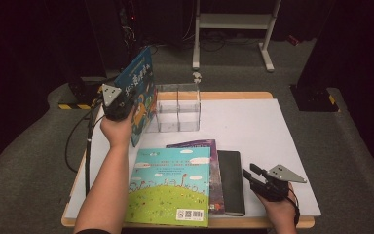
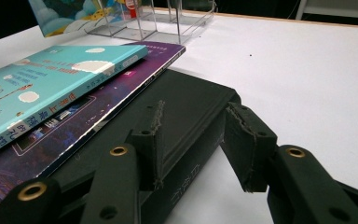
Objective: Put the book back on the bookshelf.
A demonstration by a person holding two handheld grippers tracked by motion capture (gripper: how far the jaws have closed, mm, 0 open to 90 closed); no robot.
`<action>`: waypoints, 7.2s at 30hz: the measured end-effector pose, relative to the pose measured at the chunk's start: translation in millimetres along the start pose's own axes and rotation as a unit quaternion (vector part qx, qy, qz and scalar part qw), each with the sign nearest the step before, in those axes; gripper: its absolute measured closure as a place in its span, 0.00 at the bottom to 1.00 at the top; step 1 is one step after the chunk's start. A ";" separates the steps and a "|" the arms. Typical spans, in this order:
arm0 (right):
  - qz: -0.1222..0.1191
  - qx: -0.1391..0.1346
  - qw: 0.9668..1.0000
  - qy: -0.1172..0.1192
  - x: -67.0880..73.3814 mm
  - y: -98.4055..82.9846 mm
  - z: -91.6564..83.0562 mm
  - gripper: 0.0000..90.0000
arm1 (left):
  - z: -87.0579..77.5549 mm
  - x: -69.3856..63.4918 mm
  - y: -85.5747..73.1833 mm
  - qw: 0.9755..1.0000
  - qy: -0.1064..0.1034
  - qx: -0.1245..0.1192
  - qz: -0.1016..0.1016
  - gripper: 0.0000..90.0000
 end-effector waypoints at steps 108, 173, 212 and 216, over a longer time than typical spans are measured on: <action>-0.013 0.042 0.999 0.013 28.6 -10.4 20.0 0.38 | -170.4 -63.3 -203.5 0.945 -0.161 0.264 -0.106 0.35; 0.077 0.059 0.995 0.022 10.1 -12.5 10.1 0.25 | -141.2 -150.4 -176.1 0.929 -0.271 0.212 -0.138 0.31; 0.144 0.121 0.981 0.047 10.0 -7.5 34.3 0.23 | -95.1 -162.5 -169.1 0.901 -0.333 0.243 -0.136 0.26; 0.148 0.114 0.981 0.043 9.0 -4.2 31.9 0.28 | -95.4 -162.0 -165.6 0.903 -0.333 0.240 -0.129 0.26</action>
Point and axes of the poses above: each handheld gripper's, and its own axes: z roughly forward along the jaws, y roughly out of its top, x roughly to its left, the point moved 8 cm from there along z, roughly forward along the jaws, and after that the axes turned 4 degrees about z, right-handed, at the moved point
